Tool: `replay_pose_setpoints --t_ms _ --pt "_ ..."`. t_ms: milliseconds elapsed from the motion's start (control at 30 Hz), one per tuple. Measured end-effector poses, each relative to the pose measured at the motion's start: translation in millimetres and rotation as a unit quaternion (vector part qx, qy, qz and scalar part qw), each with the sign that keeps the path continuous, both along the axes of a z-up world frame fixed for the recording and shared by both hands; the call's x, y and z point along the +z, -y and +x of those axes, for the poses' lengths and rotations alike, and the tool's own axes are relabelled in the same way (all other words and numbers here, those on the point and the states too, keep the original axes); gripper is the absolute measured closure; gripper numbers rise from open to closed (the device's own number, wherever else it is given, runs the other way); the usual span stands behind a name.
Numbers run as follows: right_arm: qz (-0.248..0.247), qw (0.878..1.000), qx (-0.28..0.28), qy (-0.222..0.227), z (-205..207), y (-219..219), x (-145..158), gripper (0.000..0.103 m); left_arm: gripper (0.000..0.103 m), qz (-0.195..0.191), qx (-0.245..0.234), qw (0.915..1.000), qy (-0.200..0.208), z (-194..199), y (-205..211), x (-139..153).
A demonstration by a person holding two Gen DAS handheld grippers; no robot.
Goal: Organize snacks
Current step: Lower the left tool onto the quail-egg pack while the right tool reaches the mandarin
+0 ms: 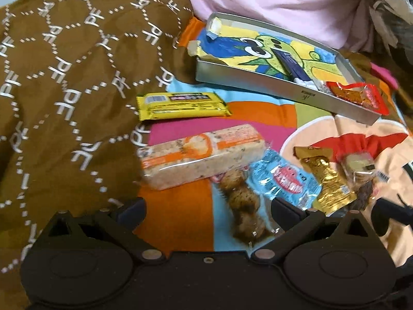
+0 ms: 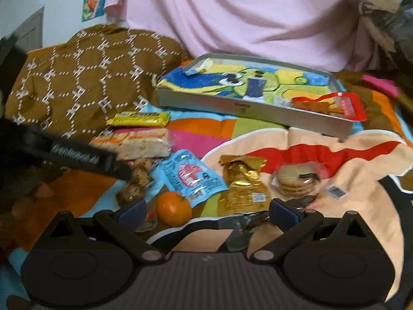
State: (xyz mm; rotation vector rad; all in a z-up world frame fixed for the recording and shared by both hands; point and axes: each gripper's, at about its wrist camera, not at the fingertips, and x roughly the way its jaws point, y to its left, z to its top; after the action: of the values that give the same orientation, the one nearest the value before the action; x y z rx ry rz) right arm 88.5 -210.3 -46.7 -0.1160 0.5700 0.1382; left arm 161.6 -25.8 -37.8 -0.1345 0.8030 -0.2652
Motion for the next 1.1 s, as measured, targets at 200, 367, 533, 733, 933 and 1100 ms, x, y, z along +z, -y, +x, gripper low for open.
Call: replay_pose_setpoints --t_ms 200,367,533,733,933,1100 --pt "-0.013 0.999 0.025 -0.018 10.7 -11.2 -6.1 0.008 0.001 -0.033 -0.021 0.9991 -0.017 15.0 9.1 -5.0" --pt "-0.006 0.998 0.041 -0.046 21.4 -13.9 -13.1 0.025 0.005 -0.016 -0.026 0.9989 -0.035 28.5 22.0 -10.2" --pt "0.011 0.997 0.053 -0.054 23.7 -14.6 -14.3 0.035 0.008 0.014 -0.027 0.9987 -0.041 37.7 32.8 -14.0" --pt "0.022 0.996 0.056 -0.060 27.5 -14.2 -15.5 0.053 0.018 0.031 -0.026 0.9983 -0.043 37.1 33.7 -14.8" --pt "0.001 0.996 0.062 -0.063 26.0 -20.5 -12.2 0.063 0.042 0.006 -0.040 0.9980 -0.048 30.6 29.0 -11.2" --pt "-0.009 0.996 0.052 -0.072 24.0 -21.3 -11.7 0.063 0.056 -0.021 -0.040 0.9962 -0.074 26.9 19.9 -9.7"
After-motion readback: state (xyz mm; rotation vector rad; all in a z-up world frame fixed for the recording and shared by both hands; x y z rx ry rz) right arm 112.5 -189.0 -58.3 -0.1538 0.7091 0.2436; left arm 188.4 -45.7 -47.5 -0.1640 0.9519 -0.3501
